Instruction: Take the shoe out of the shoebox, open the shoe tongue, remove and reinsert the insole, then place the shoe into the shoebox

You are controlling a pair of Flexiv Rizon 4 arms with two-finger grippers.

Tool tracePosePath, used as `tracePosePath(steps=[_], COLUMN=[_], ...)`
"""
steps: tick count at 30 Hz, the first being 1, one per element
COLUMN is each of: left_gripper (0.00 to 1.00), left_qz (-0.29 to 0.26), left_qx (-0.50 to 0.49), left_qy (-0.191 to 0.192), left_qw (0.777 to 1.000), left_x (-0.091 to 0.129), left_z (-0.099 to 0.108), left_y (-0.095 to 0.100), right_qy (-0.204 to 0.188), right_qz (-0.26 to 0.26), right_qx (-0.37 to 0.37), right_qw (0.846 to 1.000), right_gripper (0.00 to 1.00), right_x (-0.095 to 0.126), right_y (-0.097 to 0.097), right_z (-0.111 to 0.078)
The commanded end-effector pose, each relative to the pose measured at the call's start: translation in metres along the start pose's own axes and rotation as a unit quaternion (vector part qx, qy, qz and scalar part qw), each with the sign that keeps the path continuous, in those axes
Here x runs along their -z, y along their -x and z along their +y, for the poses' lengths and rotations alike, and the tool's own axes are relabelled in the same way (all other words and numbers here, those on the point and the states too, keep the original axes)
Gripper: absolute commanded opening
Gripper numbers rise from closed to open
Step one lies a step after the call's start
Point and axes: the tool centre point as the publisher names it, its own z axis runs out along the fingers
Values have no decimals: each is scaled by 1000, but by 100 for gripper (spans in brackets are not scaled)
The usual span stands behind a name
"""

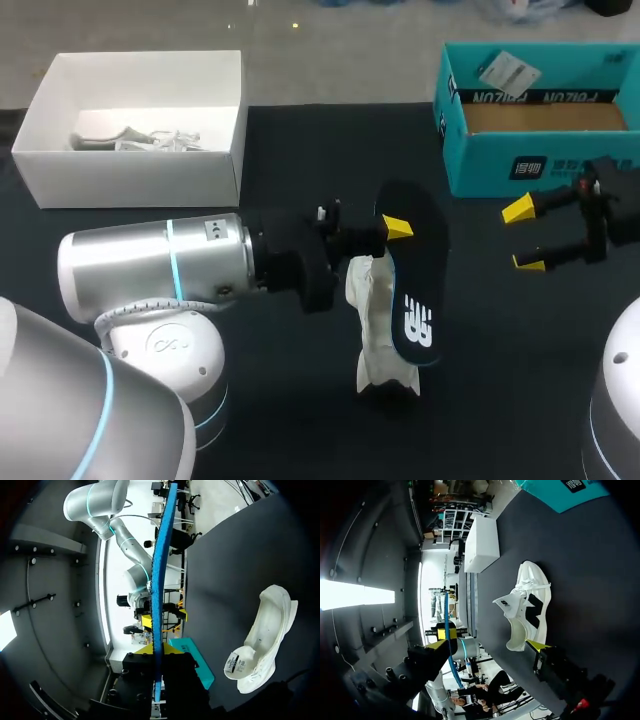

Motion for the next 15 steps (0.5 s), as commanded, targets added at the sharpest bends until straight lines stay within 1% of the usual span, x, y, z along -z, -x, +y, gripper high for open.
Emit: tracePosePath(steps=[1, 2, 4, 6, 7, 10, 12, 15], left_gripper=[0, 0, 0, 0, 0, 0, 0, 0], left_qz=[5, 5, 5, 6, 5, 5, 6, 7], left_qx=[1, 1, 3, 4, 6, 10, 12, 13], left_qy=[0, 0, 0, 0, 1, 3, 4, 4], left_qw=[1000, 1000, 1000, 1000, 1000, 1000, 1000, 1000], left_x=[0, 0, 0, -1, -1, -1, 0, 0], left_z=[-5, -5, -5, -5, -5, -6, -7, -8], left_y=[3, 3, 2, 0, 0, -2, -3, -3], right_qy=[22, 22, 39, 59, 74, 99, 115, 124], right_qz=[-58, -69, -87, -94, -95, -90, -91, -113], right_qx=[4, 3, 3, 5, 14, 25, 14, 16], right_qw=[998, 997, 995, 994, 993, 991, 989, 986], right_gripper=[100, 100, 100, 100, 100, 100, 100, 100], right_x=[14, 21, 40, 59, 69, 93, 103, 113], right_y=[22, 28, 38, 44, 44, 41, 39, 32], right_z=[-10, -13, -19, -25, -27, -30, -27, -23])
